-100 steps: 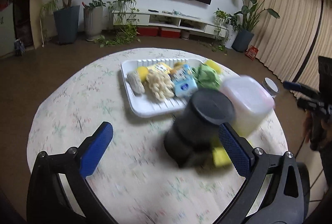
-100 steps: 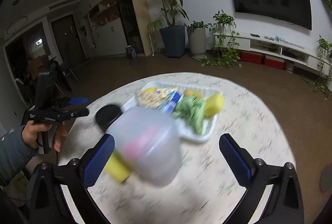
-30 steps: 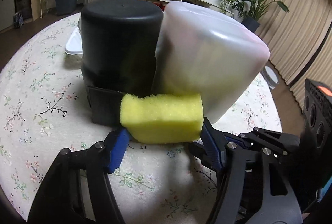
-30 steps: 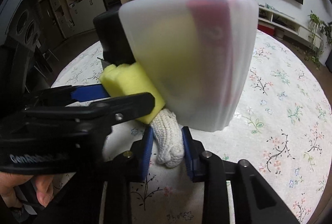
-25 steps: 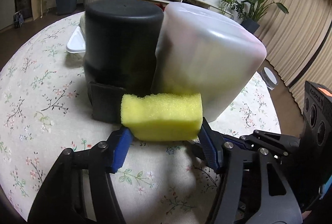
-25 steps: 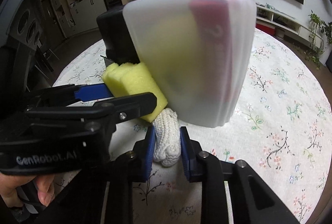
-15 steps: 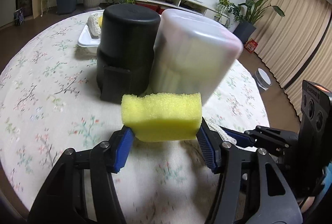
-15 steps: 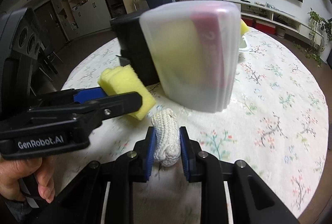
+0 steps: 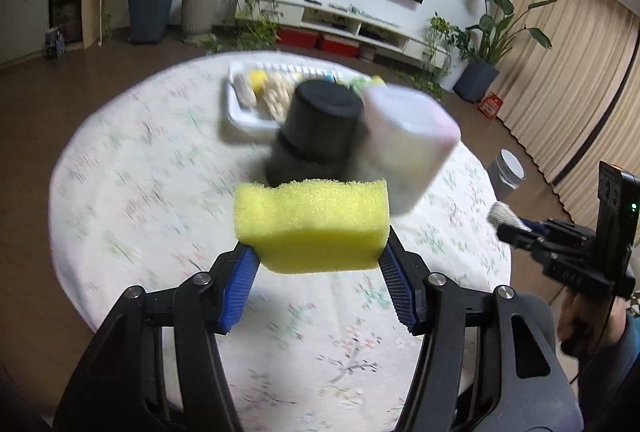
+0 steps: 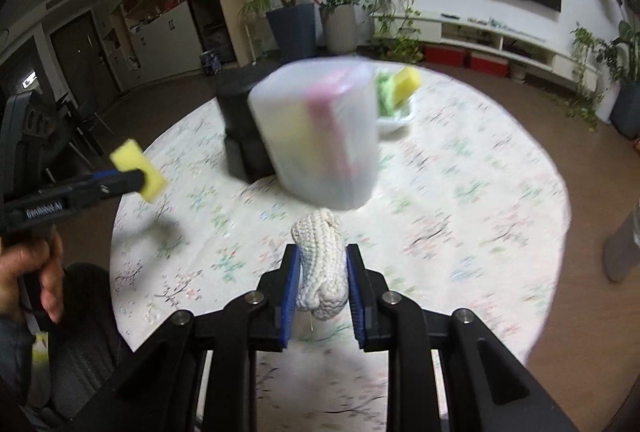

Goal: Organize soft objects
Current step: 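Lift and carry the sponge and knitted scrubber over the white tray with both tools, then open the left tool to drop the sponge while the right tool releases the scrubber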

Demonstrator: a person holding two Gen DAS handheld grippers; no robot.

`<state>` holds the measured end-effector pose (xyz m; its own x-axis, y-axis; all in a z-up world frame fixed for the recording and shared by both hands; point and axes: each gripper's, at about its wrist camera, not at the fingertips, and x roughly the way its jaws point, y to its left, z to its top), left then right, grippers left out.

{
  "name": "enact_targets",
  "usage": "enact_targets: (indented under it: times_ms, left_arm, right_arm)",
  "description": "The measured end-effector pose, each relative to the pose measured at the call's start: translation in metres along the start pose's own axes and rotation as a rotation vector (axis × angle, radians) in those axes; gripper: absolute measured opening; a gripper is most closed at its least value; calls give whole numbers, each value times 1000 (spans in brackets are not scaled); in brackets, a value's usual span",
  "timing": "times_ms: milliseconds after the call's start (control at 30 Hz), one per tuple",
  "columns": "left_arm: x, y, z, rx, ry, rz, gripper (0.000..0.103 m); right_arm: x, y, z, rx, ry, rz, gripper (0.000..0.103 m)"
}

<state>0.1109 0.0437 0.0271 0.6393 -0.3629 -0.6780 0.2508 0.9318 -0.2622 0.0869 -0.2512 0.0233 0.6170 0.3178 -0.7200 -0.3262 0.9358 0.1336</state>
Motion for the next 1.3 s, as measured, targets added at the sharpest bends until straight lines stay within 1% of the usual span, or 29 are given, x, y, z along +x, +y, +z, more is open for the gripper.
enact_targets:
  times_ms: [167,267,367,500,600,733,800,900,1033,1133,1267,1300]
  left_arm:
    - [-6,12,36,47,-25,26,56]
    - [-3,21,64,69,-30,35,56]
    - [6,27,95,104,-38,50,56]
    - [27,32,138,138,-28,46,56]
    - [47,38,163,156,-14,55,56]
    - [95,54,189,166,41,52,57]
    - [110,56,194,189,53,58,57]
    - [141,54,194,248,85,44,57]
    - [177,52,189,302,141,45,57]
    - [191,52,186,325,142,23,57]
    - [202,48,186,372,130,-1,57]
    - [204,46,187,384,121,-18,57]
  right_arm:
    - [-10,-17,32,-45,-34,-34,25]
    - [-11,-23,64,-87,-50,-39,25]
    - [-2,-26,95,-135,-51,-47,25]
    - [27,-33,139,-176,-18,-35,25]
    - [45,-40,163,-183,3,-27,25]
    - [83,-48,203,-203,56,-10,25]
    - [102,-52,218,-201,85,4,25]
    - [139,-61,237,-179,135,31,25]
    - [193,-72,251,-165,203,24,25]
    - [219,-83,256,-146,225,8,25]
    - [243,-89,258,-145,245,1,25]
    - [247,-90,259,-146,249,-4,25]
